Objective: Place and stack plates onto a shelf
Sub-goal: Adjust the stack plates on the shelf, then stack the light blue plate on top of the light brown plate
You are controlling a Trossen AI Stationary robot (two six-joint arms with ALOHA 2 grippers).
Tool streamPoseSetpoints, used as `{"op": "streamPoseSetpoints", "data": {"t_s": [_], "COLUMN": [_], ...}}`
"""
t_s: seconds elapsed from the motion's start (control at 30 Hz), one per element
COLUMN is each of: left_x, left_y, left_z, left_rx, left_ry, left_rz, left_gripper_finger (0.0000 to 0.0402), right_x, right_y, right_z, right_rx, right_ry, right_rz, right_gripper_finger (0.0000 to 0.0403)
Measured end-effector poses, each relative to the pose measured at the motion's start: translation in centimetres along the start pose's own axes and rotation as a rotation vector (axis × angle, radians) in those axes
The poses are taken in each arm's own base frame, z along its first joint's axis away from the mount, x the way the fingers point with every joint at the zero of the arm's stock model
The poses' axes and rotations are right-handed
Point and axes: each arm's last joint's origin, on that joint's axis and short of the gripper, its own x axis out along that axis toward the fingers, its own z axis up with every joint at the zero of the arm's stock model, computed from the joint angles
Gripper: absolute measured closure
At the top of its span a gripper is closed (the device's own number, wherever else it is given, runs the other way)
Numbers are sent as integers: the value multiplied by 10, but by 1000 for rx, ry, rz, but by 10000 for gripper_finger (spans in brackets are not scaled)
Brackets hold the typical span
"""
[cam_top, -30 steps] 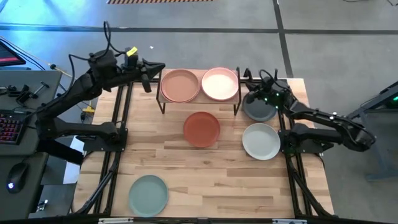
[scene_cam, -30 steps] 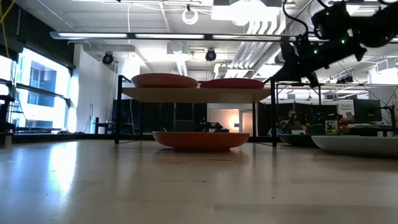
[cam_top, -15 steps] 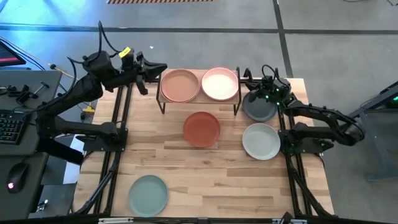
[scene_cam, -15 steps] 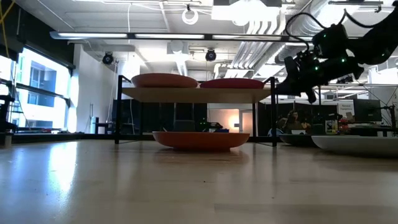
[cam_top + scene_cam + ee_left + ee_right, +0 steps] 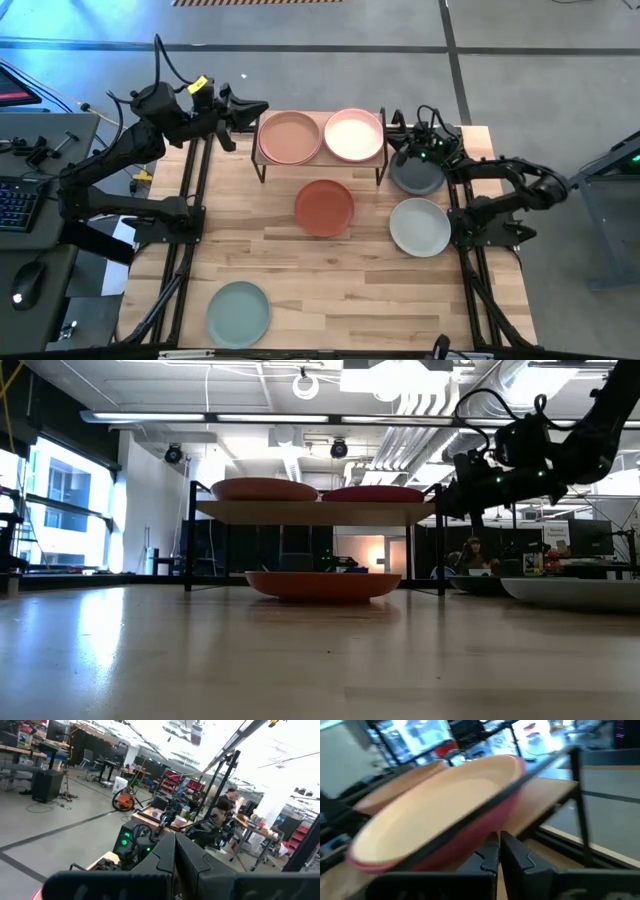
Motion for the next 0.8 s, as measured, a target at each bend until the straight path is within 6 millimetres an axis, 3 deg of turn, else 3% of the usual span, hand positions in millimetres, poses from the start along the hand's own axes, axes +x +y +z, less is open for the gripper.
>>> {"op": "streamPoseSetpoints", "data": {"t_s": [0.53, 0.8], "left_x": [0, -17], "left_y": [0, 1], "left_z": [0, 3], "left_rx": [28, 97], "left_ry": [2, 27], "left_rz": [13, 46], "left_gripper_finger": [401, 401], "right_x": [-5, -28], "right_y": [-9, -16], "right_z": [7, 27], "right_rx": [14, 8], "right_ry": [-58, -140], "right_rz": [-32, -163], "right_gripper_finger": [403, 403]}}
